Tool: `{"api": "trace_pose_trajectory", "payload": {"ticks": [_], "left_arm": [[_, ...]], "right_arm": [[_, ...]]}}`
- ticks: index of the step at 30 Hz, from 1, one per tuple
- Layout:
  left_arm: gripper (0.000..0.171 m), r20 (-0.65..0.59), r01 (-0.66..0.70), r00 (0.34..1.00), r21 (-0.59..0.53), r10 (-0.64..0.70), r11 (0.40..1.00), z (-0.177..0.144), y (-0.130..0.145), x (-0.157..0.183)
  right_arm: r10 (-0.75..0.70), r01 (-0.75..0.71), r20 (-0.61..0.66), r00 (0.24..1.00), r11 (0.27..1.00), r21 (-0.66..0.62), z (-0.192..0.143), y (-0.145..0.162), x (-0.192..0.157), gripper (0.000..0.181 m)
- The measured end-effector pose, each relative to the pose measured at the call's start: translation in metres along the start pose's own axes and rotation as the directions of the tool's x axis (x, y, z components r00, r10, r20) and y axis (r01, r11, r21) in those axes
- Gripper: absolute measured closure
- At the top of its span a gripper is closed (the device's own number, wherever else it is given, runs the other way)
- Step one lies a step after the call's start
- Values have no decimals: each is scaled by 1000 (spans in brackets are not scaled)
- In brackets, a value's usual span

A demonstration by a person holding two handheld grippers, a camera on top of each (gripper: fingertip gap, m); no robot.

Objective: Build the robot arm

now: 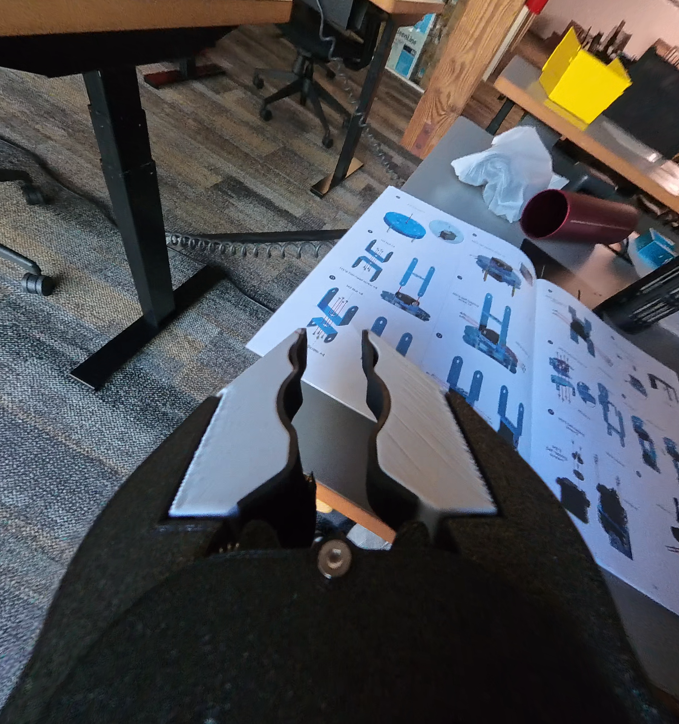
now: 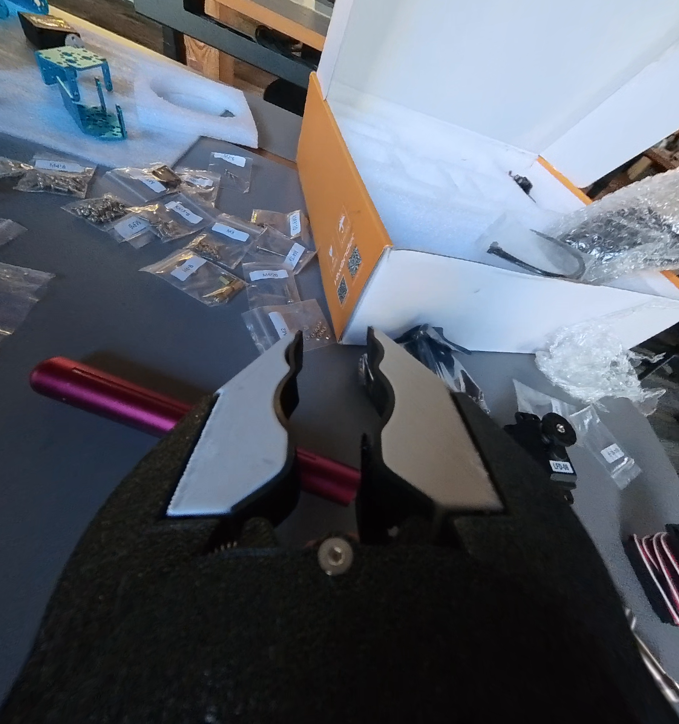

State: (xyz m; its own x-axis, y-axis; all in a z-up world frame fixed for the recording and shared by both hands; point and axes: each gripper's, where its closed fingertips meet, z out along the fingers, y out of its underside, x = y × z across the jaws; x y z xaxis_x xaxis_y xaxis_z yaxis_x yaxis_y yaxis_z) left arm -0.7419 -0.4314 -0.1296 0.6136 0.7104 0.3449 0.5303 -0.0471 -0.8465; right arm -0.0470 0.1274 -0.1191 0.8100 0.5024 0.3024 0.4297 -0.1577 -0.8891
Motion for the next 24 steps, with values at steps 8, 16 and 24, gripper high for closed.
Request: {"api": "trace_pose_trajectory", "payload": {"ticks": [8, 16, 24], "left_arm": [[144, 11, -43, 999, -24, 43, 999, 11, 8, 7], [145, -25, -12, 1000, -30, 11, 999, 15, 13, 9], [144, -18, -53, 998, -45, 52, 998, 18, 16, 15]], "right_arm": [[-6, 6, 4, 1000, 1000, -20, 2, 3, -1, 148], [-4, 4, 5, 1000, 1000, -21, 2, 3, -1, 148], [-9, 10, 5, 1000, 1000, -28, 3, 4, -1, 148]]}}
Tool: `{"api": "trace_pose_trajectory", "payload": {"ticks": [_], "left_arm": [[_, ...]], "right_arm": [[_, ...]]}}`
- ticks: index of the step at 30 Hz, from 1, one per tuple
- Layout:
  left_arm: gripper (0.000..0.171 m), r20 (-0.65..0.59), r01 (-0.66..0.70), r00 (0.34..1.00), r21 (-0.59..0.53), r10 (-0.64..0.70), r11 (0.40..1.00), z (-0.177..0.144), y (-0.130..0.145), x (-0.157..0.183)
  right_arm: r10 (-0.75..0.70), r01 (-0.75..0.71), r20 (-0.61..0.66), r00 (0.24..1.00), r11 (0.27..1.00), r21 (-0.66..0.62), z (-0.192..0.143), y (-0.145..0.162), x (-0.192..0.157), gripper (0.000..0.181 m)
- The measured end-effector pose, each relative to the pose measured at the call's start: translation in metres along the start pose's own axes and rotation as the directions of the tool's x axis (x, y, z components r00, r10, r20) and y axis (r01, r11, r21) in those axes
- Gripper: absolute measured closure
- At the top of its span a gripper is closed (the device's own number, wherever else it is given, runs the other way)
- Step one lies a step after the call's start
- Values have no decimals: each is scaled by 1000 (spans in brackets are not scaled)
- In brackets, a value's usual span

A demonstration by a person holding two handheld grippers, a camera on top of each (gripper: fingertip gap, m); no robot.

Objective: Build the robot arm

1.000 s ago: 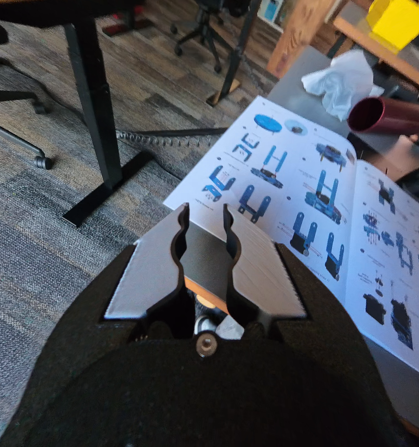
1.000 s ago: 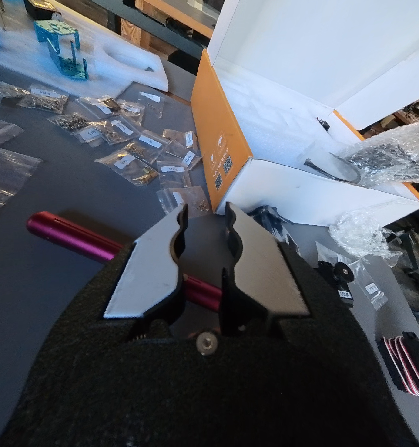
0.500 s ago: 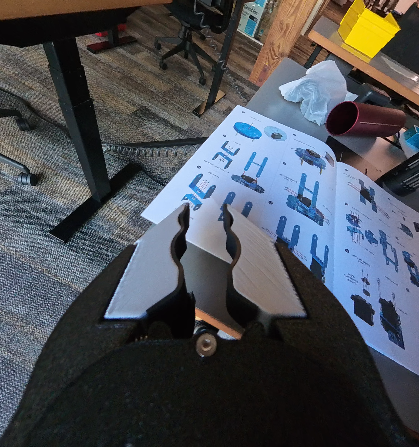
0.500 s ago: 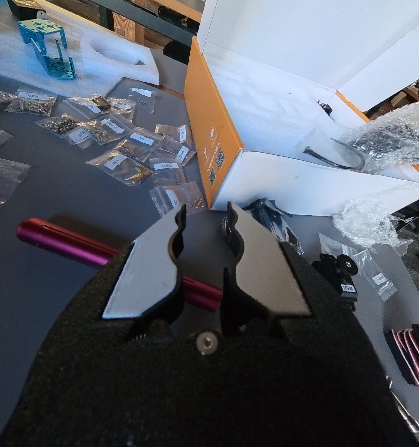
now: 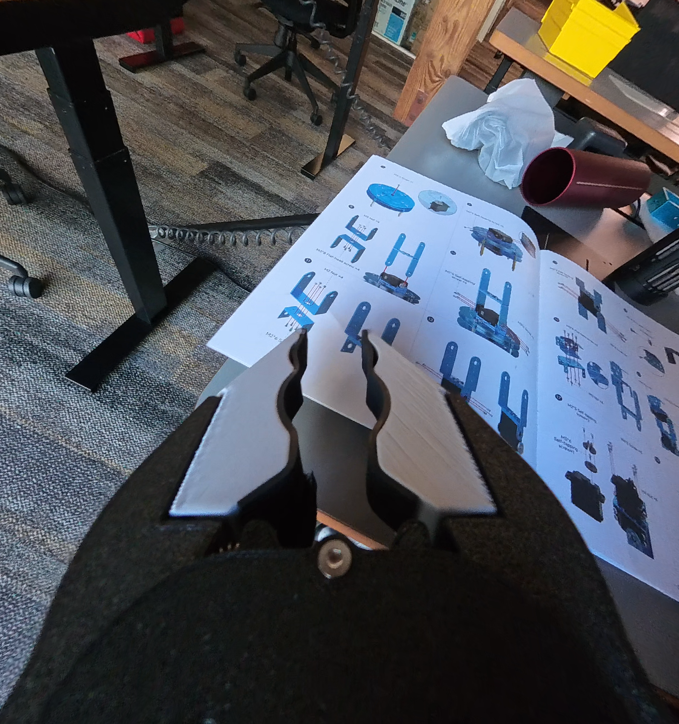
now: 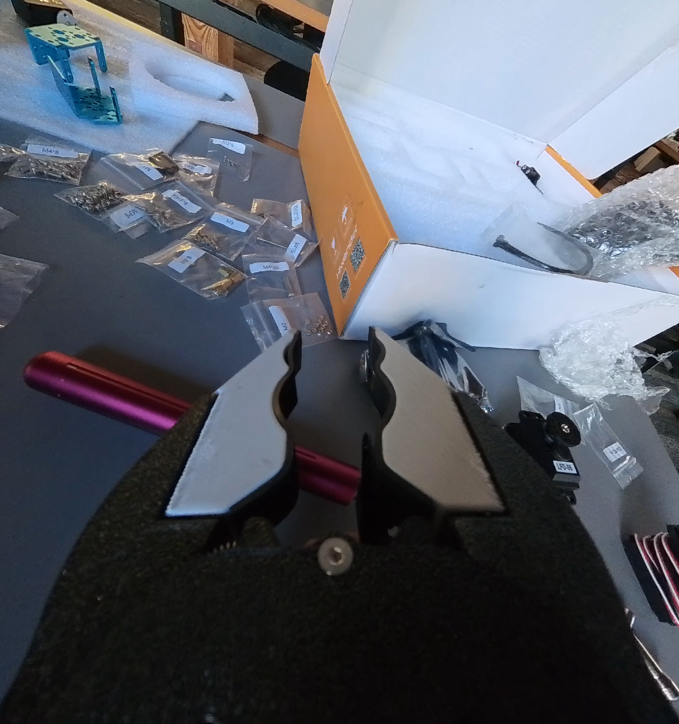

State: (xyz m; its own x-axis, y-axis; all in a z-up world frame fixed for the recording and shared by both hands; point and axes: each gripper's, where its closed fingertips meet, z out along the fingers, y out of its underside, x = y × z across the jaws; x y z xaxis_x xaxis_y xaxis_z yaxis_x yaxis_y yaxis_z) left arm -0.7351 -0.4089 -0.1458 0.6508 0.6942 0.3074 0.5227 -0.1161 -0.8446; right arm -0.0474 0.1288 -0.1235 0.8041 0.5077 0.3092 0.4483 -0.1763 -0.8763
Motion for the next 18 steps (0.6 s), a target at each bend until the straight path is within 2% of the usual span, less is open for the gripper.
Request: {"api": "trace_pose_trajectory", "payload": {"ticks": [18], "left_arm": [[145, -12, -2, 1000, 1, 2, 1000, 1, 0, 3]], "right_arm": [[16, -16, 0, 1000, 1000, 5, -1, -1, 2, 147]]}}
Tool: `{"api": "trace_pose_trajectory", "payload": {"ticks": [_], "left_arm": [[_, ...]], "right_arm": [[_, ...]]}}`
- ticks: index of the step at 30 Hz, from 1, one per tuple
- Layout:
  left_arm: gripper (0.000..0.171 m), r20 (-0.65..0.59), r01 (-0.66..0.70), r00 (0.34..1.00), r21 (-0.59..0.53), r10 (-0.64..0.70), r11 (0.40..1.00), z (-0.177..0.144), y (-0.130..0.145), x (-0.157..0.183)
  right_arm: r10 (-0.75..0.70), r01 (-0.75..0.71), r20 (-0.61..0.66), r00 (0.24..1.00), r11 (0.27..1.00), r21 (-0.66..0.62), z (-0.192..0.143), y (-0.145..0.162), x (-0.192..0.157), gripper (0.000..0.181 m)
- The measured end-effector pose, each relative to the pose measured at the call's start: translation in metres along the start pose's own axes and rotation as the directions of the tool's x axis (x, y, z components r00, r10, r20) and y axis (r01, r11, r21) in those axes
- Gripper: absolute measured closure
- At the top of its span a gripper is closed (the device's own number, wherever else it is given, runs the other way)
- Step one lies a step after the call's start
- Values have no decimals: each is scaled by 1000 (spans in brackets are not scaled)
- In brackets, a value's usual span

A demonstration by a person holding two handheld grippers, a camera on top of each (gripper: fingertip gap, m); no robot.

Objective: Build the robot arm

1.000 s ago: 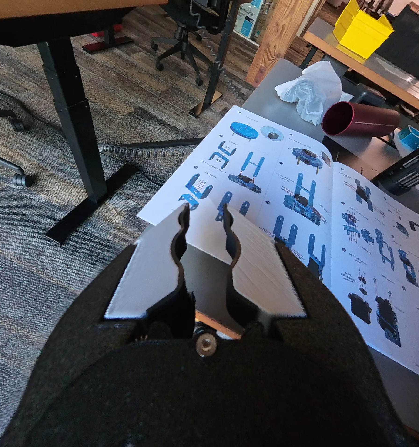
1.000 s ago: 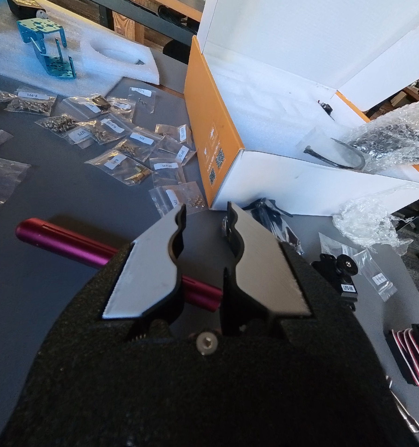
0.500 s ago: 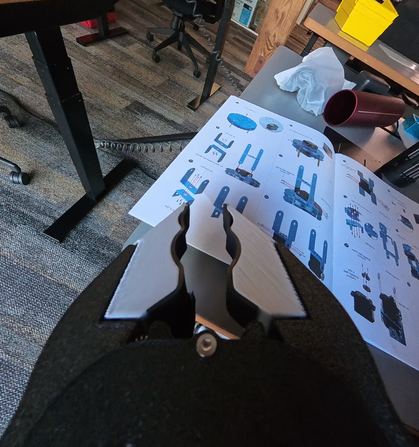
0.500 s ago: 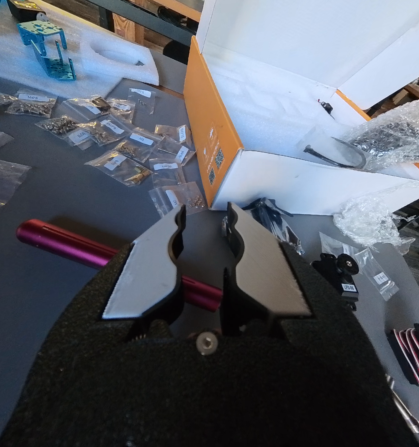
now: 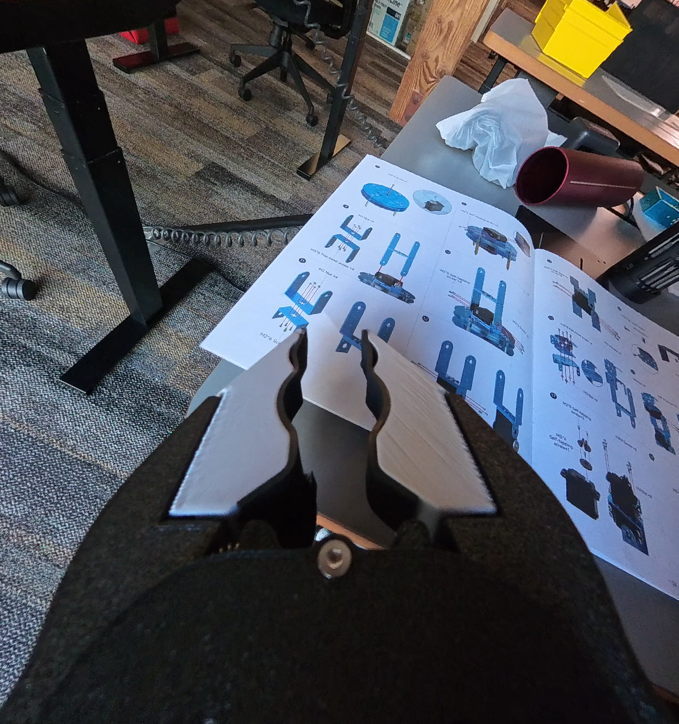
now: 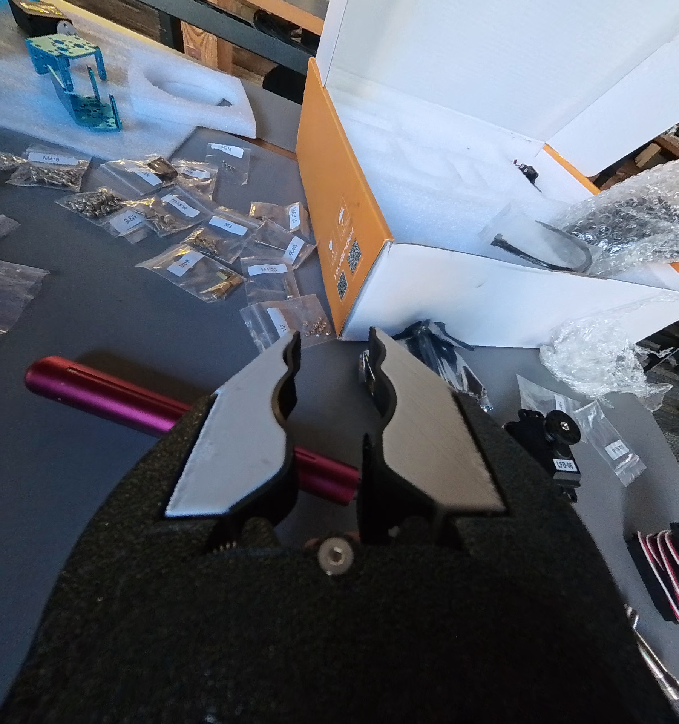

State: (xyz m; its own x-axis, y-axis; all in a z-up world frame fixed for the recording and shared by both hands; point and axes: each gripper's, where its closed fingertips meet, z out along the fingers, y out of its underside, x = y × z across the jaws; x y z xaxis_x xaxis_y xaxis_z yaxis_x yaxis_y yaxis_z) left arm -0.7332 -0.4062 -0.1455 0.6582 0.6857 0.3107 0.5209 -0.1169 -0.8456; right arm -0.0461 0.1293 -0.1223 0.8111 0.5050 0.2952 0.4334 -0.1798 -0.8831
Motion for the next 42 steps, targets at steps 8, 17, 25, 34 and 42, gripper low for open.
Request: {"api": "trace_pose_trajectory", "payload": {"ticks": [8, 17, 25, 34, 42], "left_arm": [[145, -2, -21, 1000, -5, 21, 1000, 2, 1, 3], [146, -61, -10, 998, 91, 16, 996, -6, -12, 11], [146, 72, -132, 989, 57, 128, 990, -22, -10, 10], [146, -102, -175, 975, 184, 196, 967, -42, -46, 106], [144, -466, -430, 767, 136, 441, 893, -59, 18, 284]], "right_arm": [[-28, 28, -4, 1000, 1000, -14, 1, 2, -3, 147], [-26, 25, 38, 999, 1000, 11, -2, -1, -8, 148], [-26, 22, 113, 993, 999, 35, -14, 1, -18, 147], [-87, 61, 243, 966, 992, 112, -27, -10, -50, 140], [-243, 132, 585, 774, 965, 227, -67, -38, -142, 142]]}}
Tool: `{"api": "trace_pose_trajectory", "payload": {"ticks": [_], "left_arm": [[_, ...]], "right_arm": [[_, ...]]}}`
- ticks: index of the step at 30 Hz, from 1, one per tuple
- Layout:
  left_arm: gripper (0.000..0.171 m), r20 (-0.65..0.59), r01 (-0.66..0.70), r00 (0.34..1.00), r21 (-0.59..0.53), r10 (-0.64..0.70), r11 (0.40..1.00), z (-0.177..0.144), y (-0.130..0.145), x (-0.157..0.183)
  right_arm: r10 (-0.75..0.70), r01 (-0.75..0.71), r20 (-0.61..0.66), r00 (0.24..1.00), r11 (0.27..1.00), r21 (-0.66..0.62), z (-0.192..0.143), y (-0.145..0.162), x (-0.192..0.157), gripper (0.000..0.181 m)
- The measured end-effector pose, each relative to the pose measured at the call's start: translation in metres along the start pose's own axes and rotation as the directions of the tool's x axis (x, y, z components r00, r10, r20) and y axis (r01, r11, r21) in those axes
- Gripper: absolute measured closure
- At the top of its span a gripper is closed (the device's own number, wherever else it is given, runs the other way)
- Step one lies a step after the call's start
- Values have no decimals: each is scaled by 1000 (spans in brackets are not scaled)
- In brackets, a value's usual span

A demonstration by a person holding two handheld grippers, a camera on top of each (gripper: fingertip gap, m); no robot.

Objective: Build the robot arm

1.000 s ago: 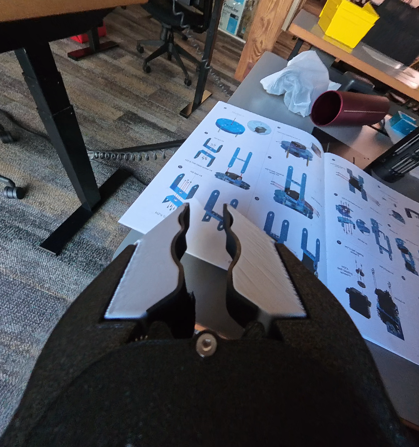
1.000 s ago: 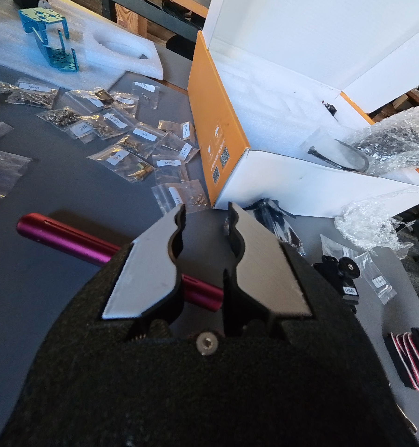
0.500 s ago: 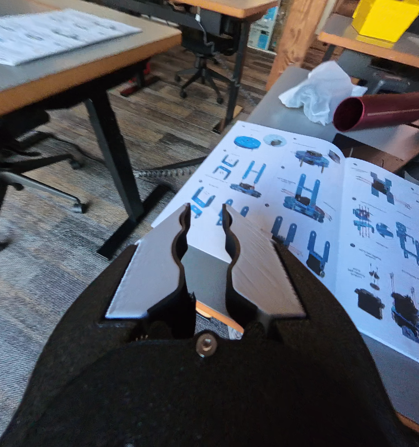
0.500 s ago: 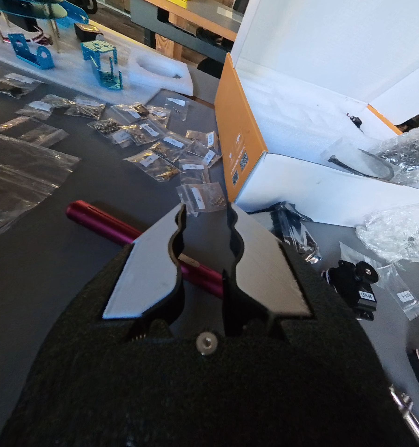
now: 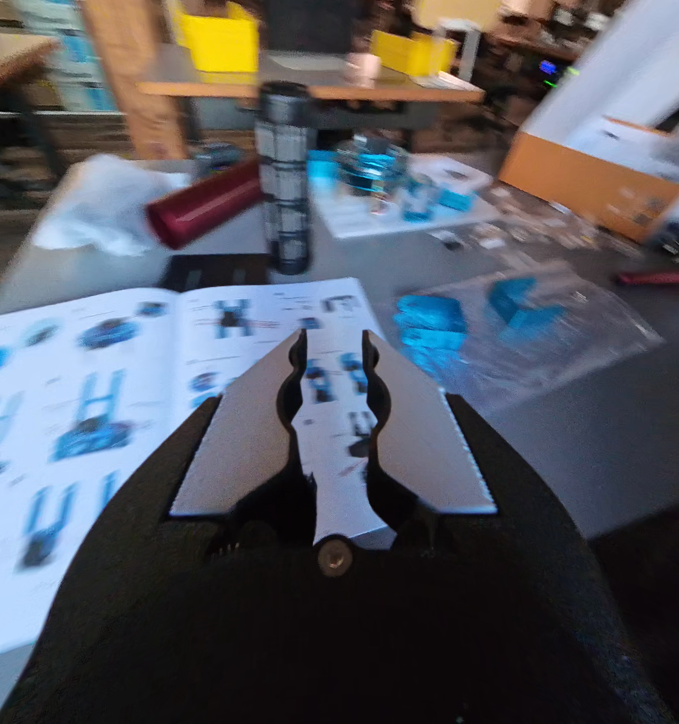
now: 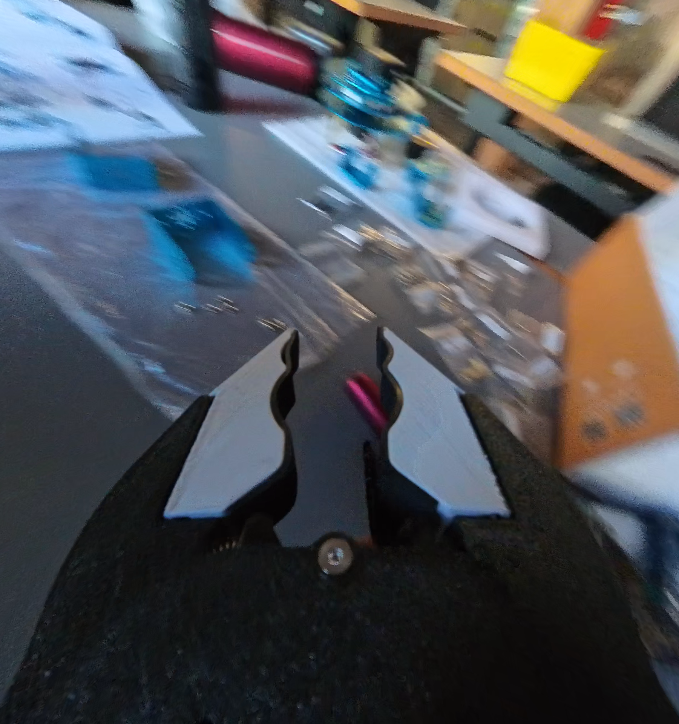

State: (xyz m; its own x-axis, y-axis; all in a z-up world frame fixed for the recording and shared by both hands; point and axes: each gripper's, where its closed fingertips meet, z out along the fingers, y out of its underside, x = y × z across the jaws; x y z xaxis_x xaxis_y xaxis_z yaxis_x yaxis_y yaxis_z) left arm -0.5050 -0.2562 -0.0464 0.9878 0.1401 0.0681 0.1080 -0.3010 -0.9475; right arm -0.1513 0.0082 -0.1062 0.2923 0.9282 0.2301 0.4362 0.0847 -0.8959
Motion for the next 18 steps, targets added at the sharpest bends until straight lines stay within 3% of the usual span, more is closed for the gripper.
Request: {"api": "trace_pose_trajectory", "payload": {"ticks": [2, 4, 6, 8, 12, 14, 18], "left_arm": [[144, -142, -111, 985, -51, 103, 993, 21, 12, 43], [144, -228, -273, 941, -65, 252, 960, 45, 20, 70], [144, -322, -489, 837, -75, 443, 869, 66, 33, 90], [141, -439, -565, 756, -63, 486, 822, 83, 37, 104], [137, -601, -579, 706, -185, 375, 794, 114, 55, 98], [137, -671, -594, 667, -217, 323, 775, 118, 68, 100], [135, -727, -597, 622, -199, 292, 777, 132, 79, 109]], "right_arm": [[-27, 21, 261, 965, 999, 25, 4, -30, -49, 148], [-100, 133, 450, 888, 990, -43, 14, -41, -91, 145], [-216, 307, 589, 779, 950, -59, 28, -38, -126, 152], [-314, 431, 589, 745, 900, -66, 58, -31, -129, 155], [-285, 469, 630, 722, 871, -145, 100, -15, -128, 155], [-255, 422, 639, 726, 898, -121, 104, -20, -128, 164], [-175, 378, 652, 738, 907, -185, 103, -9, -122, 162]]}}
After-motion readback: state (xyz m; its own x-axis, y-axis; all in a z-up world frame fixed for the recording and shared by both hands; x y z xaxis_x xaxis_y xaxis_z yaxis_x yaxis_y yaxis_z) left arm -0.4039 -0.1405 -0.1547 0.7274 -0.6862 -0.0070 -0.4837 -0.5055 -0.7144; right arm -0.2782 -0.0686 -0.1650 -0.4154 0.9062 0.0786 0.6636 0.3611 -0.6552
